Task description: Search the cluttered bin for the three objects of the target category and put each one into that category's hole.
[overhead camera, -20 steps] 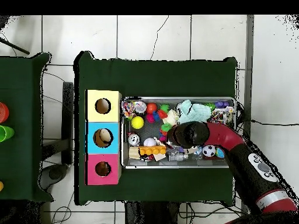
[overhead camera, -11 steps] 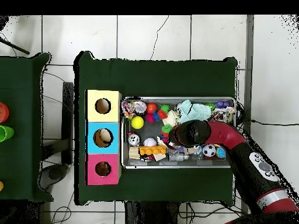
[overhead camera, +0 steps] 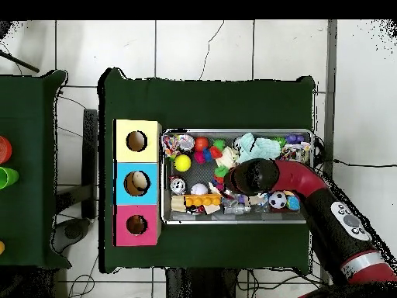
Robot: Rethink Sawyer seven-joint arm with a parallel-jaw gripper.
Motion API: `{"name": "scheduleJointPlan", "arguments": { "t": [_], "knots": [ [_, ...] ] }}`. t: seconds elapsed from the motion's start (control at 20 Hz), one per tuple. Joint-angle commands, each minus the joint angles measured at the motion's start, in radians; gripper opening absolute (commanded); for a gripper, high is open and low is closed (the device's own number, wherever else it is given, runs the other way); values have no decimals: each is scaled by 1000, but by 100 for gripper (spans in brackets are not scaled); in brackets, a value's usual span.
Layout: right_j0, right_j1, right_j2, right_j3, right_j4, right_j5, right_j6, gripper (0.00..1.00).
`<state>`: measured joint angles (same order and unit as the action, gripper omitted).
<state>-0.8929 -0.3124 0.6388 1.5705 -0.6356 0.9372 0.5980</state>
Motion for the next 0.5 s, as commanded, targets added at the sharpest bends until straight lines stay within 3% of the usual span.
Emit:
{"name": "scheduleJointPlan", "arguments": {
  "t": [0.05, 0.3, 0.5],
  "knots": [
    [19, -115, -62, -115, -101, 276, -280, 0],
    [32, -165, -39, -144, -96, 403, -314, 0],
    [28, -184, -15, -144, -98, 441, -304, 0]
  ]
}}
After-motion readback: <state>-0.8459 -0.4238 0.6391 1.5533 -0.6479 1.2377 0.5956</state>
